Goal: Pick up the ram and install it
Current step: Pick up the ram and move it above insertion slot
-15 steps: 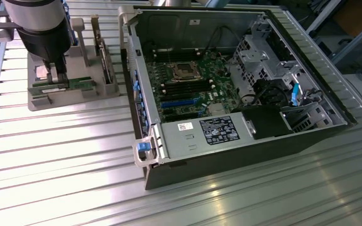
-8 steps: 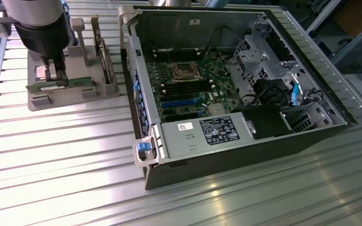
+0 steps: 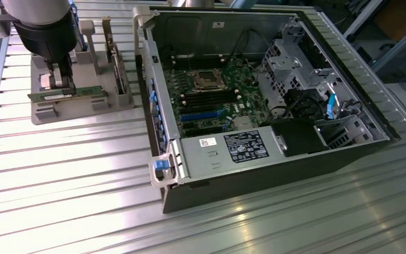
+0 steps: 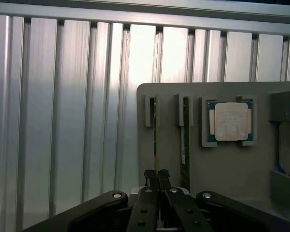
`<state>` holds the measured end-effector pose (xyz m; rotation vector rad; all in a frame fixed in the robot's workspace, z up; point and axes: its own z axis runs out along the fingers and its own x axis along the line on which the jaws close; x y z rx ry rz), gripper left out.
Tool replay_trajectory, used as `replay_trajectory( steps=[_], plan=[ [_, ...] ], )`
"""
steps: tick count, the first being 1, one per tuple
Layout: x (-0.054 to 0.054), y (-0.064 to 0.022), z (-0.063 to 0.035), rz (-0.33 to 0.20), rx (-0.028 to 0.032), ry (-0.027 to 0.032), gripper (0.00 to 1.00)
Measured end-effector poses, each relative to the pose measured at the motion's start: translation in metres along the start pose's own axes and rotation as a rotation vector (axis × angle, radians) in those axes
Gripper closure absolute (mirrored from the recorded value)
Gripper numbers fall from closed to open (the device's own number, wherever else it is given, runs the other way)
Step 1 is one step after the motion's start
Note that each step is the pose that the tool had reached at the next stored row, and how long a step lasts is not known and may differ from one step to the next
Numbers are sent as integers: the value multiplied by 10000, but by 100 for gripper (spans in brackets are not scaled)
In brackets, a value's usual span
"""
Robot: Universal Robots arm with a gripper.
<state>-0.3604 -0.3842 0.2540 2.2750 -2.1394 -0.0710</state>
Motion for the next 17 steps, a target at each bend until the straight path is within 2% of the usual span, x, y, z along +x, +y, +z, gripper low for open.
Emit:
replay_trajectory(
  steps=[17],
  plan=[
    [-4,9,-208,0,-1,0,88]
  ],
)
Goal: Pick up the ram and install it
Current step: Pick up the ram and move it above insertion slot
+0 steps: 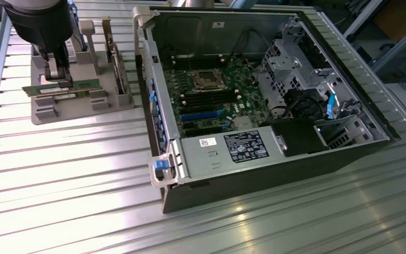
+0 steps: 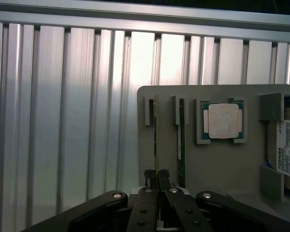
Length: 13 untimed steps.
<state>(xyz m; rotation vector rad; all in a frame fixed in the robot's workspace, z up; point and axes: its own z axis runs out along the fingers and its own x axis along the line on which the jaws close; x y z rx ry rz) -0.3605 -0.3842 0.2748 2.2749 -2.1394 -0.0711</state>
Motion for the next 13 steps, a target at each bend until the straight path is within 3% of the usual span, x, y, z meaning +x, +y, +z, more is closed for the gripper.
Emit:
replay_trajectory(
  steps=[13],
  plan=[
    [-4,9,-205,0,0,0,88]
  ],
)
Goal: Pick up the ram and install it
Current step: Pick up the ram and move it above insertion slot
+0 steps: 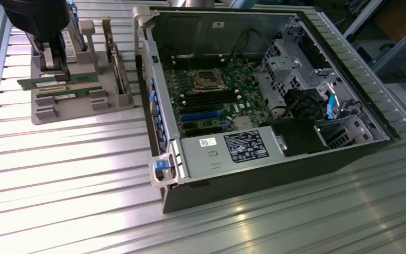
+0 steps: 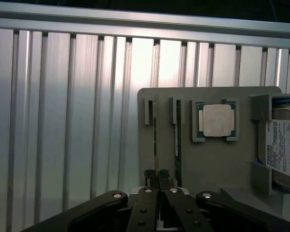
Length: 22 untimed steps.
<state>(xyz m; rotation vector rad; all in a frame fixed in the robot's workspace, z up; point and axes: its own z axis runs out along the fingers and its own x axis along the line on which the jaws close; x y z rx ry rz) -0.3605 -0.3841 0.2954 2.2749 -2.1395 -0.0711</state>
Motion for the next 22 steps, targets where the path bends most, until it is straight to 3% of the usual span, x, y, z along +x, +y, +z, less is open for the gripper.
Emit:
replay_trajectory(
  steps=[15,22],
  plan=[
    [-5,10,-234,0,-1,1,88],
    [-8,17,-393,0,0,1,88]
  ],
)
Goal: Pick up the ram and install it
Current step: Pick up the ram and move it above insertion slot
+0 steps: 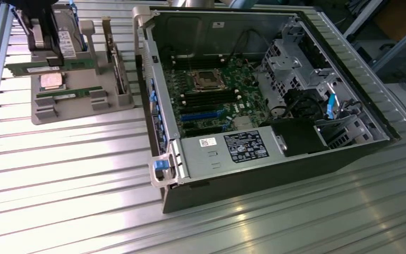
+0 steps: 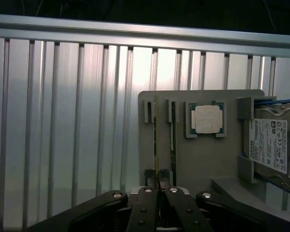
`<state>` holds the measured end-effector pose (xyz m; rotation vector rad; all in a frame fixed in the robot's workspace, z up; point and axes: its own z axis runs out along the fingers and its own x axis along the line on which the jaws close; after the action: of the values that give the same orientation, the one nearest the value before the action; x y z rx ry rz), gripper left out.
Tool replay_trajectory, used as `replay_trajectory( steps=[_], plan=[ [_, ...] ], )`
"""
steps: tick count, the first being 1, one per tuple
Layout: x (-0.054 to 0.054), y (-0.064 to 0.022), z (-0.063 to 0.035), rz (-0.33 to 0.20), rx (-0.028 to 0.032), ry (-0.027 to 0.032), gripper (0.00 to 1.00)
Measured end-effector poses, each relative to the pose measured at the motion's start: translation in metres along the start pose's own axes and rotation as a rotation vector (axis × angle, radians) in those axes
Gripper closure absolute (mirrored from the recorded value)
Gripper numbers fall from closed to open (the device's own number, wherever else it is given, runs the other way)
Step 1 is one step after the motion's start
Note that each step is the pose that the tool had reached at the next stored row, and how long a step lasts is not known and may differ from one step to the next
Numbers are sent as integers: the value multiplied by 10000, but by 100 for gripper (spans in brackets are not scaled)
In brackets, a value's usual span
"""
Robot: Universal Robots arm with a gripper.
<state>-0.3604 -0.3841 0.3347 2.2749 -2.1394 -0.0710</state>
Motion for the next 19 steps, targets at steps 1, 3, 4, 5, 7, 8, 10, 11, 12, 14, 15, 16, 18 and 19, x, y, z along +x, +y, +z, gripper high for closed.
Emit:
replay_trajectory(
  steps=[1,3,4,5,7,8,10,11,12,14,15,16,18,19],
  plan=[
    [0,1,-19,0,-1,0,88],
    [-1,3,-69,0,-1,0,88],
    [-2,4,-89,0,-2,1,88],
    [-2,5,-113,0,-1,0,88],
    [-3,7,-153,0,-1,1,88],
    [-3,8,-176,0,0,0,88],
    [-4,9,-195,0,-1,1,88],
    [-4,9,-205,0,-1,0,88],
    [-4,10,-216,0,0,0,88],
    [-5,12,-264,0,0,0,88],
    [-6,13,-293,0,0,1,88],
    [-7,14,-319,0,-1,0,88],
    [-8,17,-374,0,0,0,88],
    [-8,18,-397,0,-1,1,88]
  ],
)
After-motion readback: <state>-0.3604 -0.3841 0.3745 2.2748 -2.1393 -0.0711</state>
